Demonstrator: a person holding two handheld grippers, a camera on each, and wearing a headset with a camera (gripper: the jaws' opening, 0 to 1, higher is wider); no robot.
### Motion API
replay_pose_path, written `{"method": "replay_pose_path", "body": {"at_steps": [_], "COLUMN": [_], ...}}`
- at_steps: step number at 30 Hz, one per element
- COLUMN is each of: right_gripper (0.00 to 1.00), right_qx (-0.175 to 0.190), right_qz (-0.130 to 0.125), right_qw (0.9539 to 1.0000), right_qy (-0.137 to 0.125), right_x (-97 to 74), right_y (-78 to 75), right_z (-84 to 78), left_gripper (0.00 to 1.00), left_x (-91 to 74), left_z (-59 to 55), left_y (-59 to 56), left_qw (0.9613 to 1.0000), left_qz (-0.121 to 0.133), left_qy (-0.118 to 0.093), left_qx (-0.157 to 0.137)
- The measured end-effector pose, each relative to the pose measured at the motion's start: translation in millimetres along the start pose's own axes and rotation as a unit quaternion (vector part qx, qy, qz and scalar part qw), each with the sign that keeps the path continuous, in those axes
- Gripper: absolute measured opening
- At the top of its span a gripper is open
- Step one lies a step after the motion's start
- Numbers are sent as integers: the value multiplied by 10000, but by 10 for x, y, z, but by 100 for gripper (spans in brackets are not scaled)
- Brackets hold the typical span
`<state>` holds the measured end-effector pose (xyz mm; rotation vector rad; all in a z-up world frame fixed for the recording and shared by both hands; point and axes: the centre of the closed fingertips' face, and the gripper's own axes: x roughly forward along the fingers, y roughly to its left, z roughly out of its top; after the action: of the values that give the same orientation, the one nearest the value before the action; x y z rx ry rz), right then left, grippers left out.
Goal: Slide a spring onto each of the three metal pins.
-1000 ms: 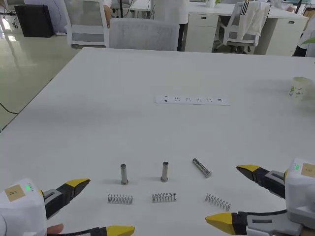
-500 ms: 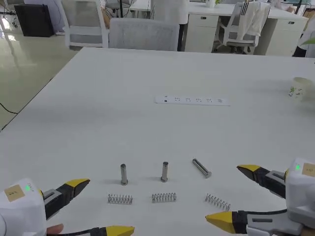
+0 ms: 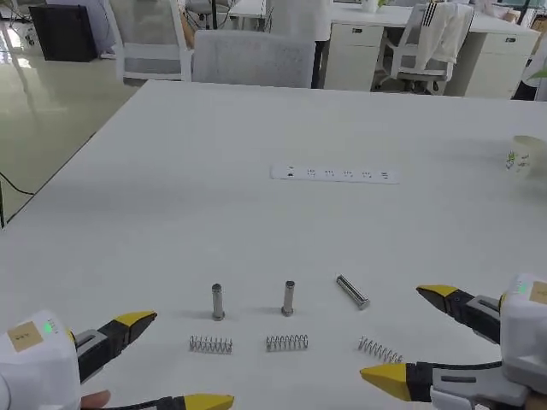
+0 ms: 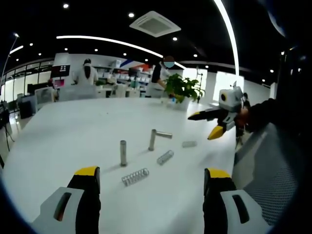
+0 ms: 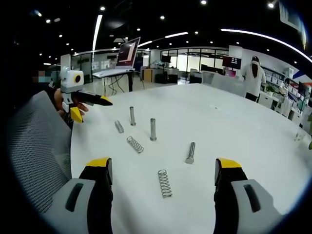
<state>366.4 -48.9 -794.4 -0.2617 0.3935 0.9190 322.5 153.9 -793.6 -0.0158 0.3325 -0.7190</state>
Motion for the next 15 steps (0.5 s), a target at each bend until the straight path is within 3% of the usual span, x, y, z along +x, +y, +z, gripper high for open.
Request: {"method": "replay_pose_path", "body": {"at_steps": [15], "right_gripper": [84], "right_qx": [-299], "right_qz": [-117], "right_qw": [9995], "right_qy": [44], "right_x": [23], "right_y": [-162], "right_z": [187], "left_gripper": [84], "left_x": [-20], "left_z": [27], "left_y": [-3], "left_qw": [10000], "left_qz": [5], "left_qy": [-47], "left_qx": [6]}}
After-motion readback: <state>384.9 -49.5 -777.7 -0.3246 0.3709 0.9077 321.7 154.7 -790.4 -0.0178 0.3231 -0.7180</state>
